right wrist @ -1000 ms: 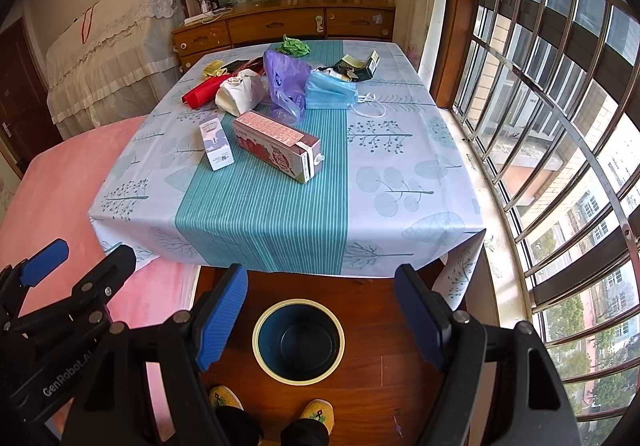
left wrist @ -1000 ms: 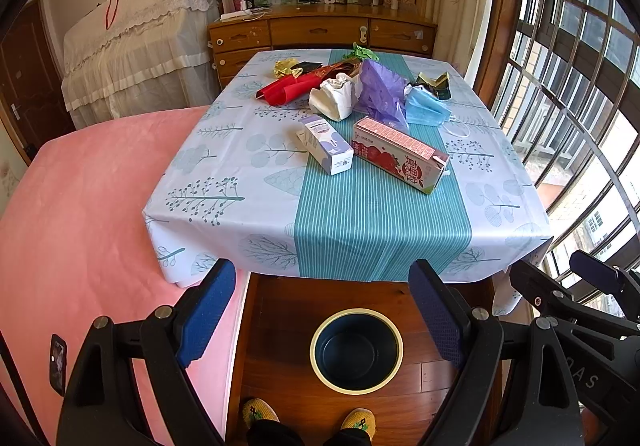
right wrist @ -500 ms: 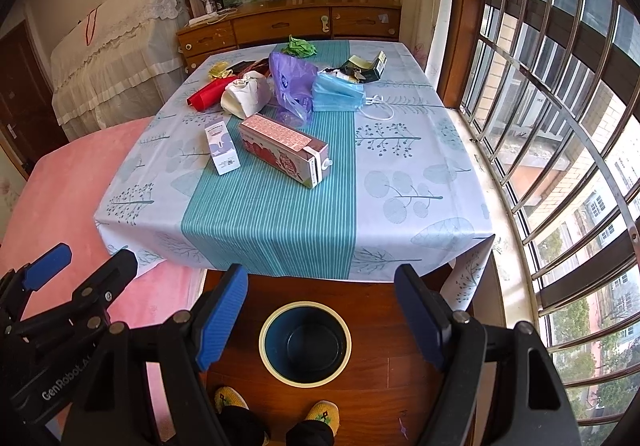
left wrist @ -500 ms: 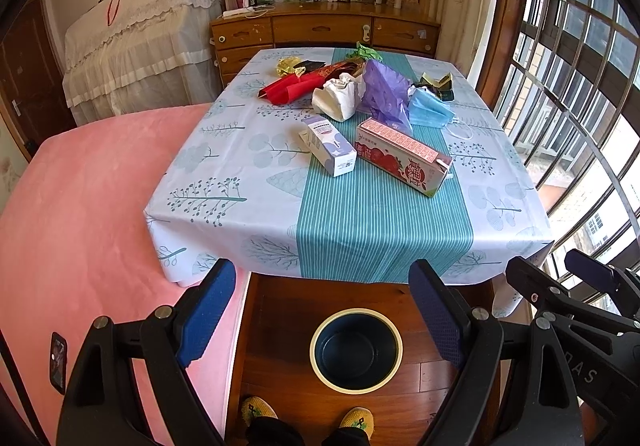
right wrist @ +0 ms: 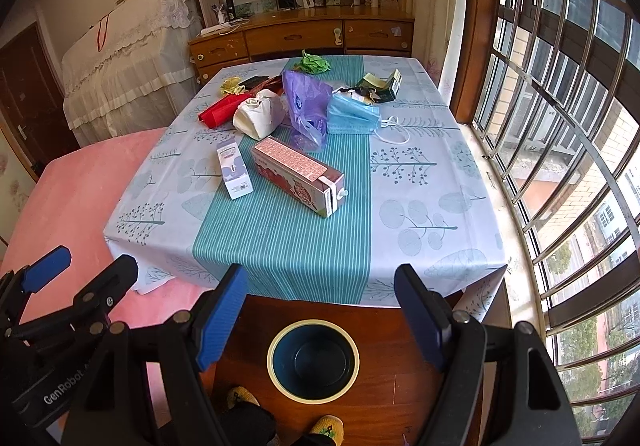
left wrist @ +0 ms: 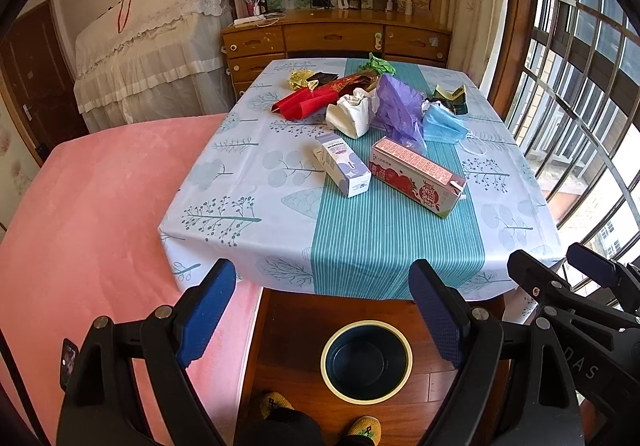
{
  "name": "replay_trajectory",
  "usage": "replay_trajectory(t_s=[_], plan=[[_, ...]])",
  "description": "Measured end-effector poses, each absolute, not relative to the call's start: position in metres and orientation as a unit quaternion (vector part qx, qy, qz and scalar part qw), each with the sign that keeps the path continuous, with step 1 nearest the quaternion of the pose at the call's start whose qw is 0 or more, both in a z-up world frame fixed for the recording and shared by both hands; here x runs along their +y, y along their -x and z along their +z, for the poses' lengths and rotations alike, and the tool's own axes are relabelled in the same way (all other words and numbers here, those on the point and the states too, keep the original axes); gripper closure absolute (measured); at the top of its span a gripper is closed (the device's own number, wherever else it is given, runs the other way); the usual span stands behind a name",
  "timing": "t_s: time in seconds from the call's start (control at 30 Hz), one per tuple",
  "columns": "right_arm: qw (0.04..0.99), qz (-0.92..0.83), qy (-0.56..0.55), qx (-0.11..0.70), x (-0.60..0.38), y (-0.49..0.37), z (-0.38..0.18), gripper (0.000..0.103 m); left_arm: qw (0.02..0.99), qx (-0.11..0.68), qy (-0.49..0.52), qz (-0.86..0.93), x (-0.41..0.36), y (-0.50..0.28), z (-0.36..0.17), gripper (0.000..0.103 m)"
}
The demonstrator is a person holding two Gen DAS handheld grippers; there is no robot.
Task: Collect trash
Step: 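Grasp the white-purple box with the left tool while the right grasps the pink box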
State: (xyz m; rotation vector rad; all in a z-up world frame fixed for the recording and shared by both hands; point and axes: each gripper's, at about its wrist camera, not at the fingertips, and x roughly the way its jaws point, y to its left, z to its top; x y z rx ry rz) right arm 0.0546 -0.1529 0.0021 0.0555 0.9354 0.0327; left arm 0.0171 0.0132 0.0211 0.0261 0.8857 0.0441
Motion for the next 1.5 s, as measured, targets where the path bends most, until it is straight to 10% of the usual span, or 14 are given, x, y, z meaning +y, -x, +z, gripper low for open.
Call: replay_trajectory(t_s=[0.93,1.1,1.5], plan=[[0.808,0.111,0.165,0.555,-0.101,-0.273,-0.087,0.027,0.801,0.591,0.085,-0.044,0.063,-0.260,-0.068,0.016],[0.789,0.136,0.137,0.583,-0.095,-0.284,-0.106,0.058,0.787,0.606,0.107,-0.048,0.065,-0.280,-0.080,0.016],[0.789,0.069,0.015,0.610,-0.142,-0.283,-0.106,0.060,0.748,0.657,0.096,-0.021,0.025,-0.317,-0.120,0.016]])
